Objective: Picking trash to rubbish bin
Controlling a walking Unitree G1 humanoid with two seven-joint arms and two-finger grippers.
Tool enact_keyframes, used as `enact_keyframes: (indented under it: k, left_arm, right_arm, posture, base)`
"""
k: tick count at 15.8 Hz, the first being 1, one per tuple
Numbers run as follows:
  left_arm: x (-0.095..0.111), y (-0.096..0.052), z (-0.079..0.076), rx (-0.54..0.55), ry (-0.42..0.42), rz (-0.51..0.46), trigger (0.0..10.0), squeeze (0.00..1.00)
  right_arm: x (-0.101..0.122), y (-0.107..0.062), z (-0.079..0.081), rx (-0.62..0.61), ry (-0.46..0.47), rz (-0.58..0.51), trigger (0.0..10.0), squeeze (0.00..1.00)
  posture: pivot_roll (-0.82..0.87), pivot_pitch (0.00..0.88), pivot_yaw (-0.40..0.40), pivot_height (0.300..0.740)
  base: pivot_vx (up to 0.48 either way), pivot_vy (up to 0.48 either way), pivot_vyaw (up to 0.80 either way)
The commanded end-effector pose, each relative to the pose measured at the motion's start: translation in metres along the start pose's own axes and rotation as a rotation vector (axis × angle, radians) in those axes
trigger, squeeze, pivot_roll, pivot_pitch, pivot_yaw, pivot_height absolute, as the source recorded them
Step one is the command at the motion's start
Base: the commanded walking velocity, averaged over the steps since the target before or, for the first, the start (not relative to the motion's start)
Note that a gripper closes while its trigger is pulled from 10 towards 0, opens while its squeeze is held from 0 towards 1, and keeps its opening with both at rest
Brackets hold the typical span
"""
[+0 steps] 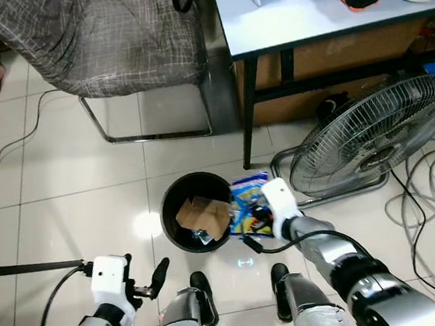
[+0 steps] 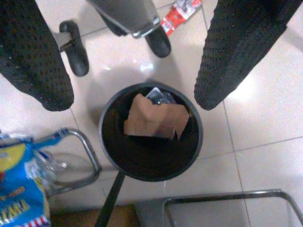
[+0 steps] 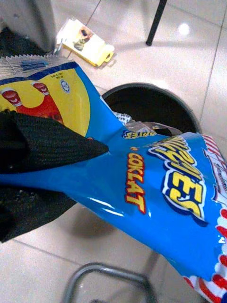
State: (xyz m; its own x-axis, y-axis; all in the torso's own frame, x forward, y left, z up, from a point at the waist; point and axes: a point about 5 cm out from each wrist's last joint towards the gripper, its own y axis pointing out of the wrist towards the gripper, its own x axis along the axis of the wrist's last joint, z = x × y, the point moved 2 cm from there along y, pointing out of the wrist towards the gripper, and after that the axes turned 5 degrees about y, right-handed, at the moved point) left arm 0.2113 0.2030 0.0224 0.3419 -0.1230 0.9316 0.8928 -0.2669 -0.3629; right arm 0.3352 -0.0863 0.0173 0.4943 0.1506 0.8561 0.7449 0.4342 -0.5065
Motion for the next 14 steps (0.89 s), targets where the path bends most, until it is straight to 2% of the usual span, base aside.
enact_keyframes:
  k: [1,6,11,14]
  left_arm:
    - [-0.015,-0.013,-0.002,-0.024,-0.006,0.084,10.0,1.00]
    - [-0.014,-0.029,-0.018,-0.158,-0.001,0.124,10.0,1.00]
    - [-0.007,-0.040,-0.036,-0.249,-0.054,0.111,10.0,1.00]
    - [-0.012,-0.048,-0.051,-0.323,-0.060,0.140,10.0,0.88]
  right_arm:
    - [-0.007,0.001,0.005,0.017,0.009,0.020,0.0,0.00]
    - [0.001,0.005,0.005,0.015,-0.011,0.006,0.0,0.00]
    - [-0.013,0.004,0.007,-0.008,0.034,0.045,0.0,0.00]
    - [-0.020,0.003,0.007,-0.020,0.042,0.060,0.0,0.00]
  posture:
    - [0.07,0.383,0.106,0.740]
    - [0.08,0.397,0.110,0.740]
    - [0.09,0.409,0.114,0.740]
    - [0.09,0.418,0.116,0.740]
  base:
    - [0.000,0.000,0.00]
    - [0.000,0.000,0.00]
    - [0.000,0.000,0.00]
    - [0.000,0.000,0.00]
